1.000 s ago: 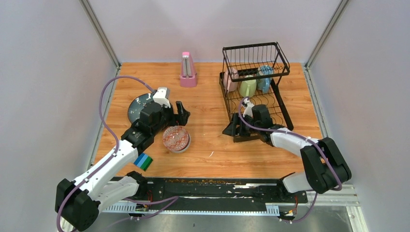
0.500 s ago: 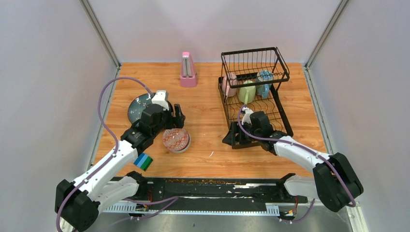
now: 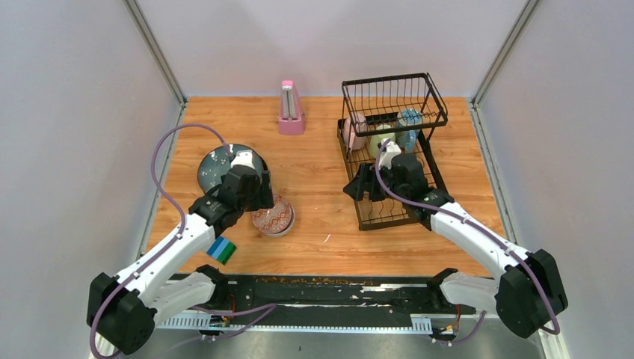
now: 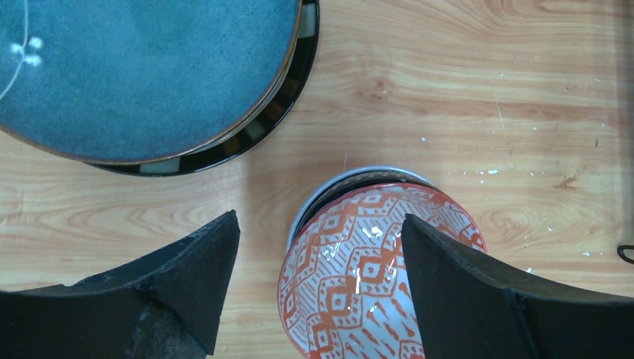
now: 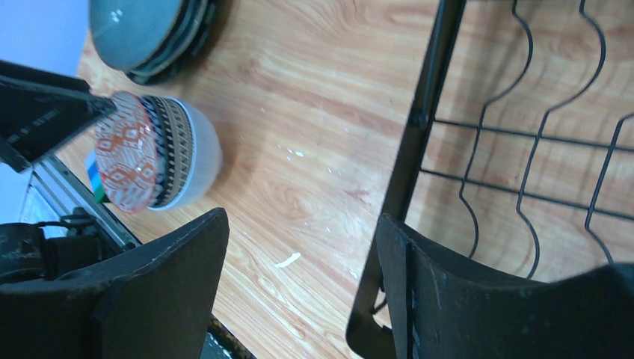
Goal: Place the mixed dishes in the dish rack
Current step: Move the dish rack to the center of the board, then pick up the bowl from the center of the board.
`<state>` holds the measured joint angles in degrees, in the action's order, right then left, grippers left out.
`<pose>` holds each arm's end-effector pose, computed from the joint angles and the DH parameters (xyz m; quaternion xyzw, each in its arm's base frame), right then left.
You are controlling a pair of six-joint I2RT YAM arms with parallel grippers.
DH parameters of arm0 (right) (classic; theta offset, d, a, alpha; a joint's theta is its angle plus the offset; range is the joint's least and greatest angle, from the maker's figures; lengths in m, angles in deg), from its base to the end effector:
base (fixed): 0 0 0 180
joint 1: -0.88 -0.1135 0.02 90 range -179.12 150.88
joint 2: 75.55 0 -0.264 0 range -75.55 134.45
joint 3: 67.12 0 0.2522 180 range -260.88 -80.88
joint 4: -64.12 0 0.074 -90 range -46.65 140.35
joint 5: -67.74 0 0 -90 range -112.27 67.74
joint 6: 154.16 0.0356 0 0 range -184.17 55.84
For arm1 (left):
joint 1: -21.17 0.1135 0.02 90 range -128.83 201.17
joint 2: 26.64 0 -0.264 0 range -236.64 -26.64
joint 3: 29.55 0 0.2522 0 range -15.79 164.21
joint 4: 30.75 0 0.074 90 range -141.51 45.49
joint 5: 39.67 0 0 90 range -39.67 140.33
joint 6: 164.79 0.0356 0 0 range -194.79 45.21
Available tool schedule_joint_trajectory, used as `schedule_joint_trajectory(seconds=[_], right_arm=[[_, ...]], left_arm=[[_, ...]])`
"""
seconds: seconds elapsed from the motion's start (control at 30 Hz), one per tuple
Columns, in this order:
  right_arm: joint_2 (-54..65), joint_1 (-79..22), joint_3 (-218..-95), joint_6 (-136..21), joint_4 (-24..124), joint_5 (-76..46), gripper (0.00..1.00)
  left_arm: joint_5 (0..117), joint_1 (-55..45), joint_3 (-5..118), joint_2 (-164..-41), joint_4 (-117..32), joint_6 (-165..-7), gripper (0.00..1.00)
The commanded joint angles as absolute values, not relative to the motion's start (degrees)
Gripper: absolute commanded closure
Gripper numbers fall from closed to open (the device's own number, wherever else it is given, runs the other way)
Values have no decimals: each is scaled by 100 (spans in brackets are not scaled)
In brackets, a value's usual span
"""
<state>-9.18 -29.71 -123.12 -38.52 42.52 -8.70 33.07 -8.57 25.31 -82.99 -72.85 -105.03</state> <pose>0.2147 0.1366 0.2525 -0.0947 0.8651 0.3180 0.3762 0.1824 -0.0920 0.2522 -0.0631 0.9084 -0.0753 0.4063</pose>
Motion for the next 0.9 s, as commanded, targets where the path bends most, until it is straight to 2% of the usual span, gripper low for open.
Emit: schedule_joint_trajectory(seconds=[0.0, 0.2, 0.4, 0.5, 0.87], right_arm=[[-988, -2997, -12755, -3742, 4326, -709, 28], [-1024, -2998, -12676, -3533, 4428, -522, 28], [-990, -2997, -12617, -3448, 4429, -425, 28], [-949, -2995, -12644, -3437, 4435, -404, 28], [-805, -2996, -12695, -3378, 4438, -399, 29]], left_arm=[[3373, -808, 2518, -7893, -7682, -10755, 15], [3601, -793, 2171, -7552, -7922, -10973, 20], [3763, -766, 2057, -7720, -7707, -11036, 33], [3760, -766, 2084, -7906, -7656, -10965, 34], [3739, -766, 2093, -8139, -7606, -10774, 55]])
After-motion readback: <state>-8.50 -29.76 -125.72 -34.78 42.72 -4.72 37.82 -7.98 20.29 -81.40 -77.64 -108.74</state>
